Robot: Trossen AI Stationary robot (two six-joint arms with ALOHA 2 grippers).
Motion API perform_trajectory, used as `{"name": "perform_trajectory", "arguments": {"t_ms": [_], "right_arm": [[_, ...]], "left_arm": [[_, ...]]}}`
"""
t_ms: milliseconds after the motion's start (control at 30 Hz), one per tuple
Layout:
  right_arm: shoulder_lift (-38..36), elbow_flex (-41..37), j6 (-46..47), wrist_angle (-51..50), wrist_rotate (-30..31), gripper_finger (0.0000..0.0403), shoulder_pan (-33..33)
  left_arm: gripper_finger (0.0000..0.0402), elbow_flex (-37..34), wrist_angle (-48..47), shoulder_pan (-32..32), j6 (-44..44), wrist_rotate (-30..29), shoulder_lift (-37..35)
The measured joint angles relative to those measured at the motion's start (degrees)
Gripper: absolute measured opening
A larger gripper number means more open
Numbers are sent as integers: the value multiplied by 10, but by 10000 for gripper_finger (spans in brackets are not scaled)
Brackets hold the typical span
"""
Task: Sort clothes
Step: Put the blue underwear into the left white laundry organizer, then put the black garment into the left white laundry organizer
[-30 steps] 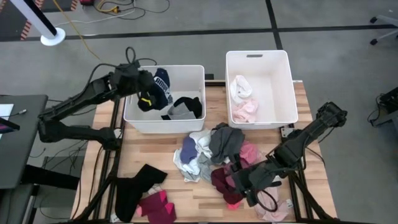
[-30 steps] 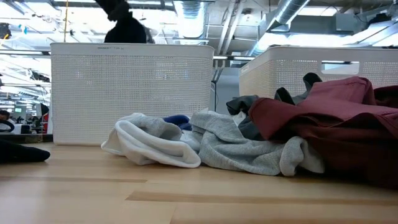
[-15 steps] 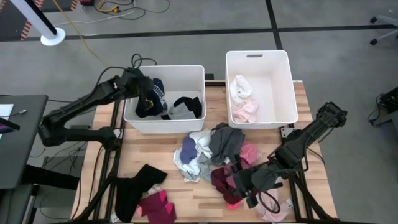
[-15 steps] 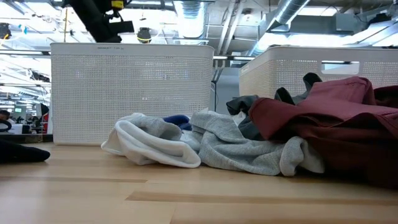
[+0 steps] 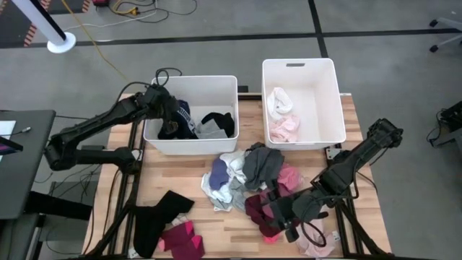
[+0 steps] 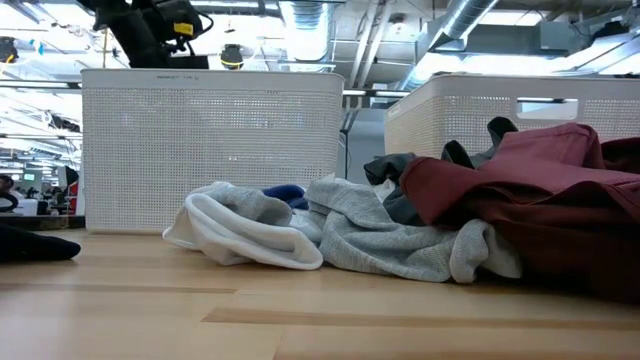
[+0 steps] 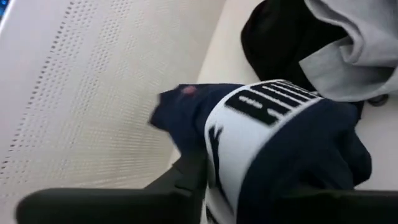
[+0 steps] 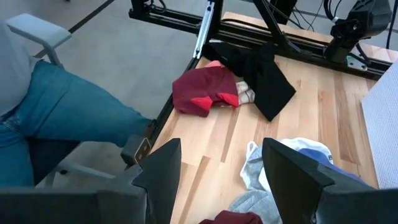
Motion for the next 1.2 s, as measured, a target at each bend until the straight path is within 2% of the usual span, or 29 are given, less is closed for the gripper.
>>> {"name": "perform_trajectory", "arguments": {"t_ms": [233,400,533,733,1000,1200], "right_arm": [[21,0,5,-13,1,239,-5],[43,0,5,-15,1,232,-13],[66,0,2,-20,0,226,-24],[96,0,0,-19,-1,219,-43],[97,0,-13,-25,-2,218,-50],[96,0,-11,-31,-3,218,-50]], "left_arm": [[148,0,0,0,-20,25,0],[174,0,-1,0,-28,27,-5],[177,7,-6,-1,-32,45,-15],[177,62,-25,-1,-53,97,-33],[177,147,-68,-5,-84,151,-56],[177,178,-72,-35,-110,225,-93]]}}
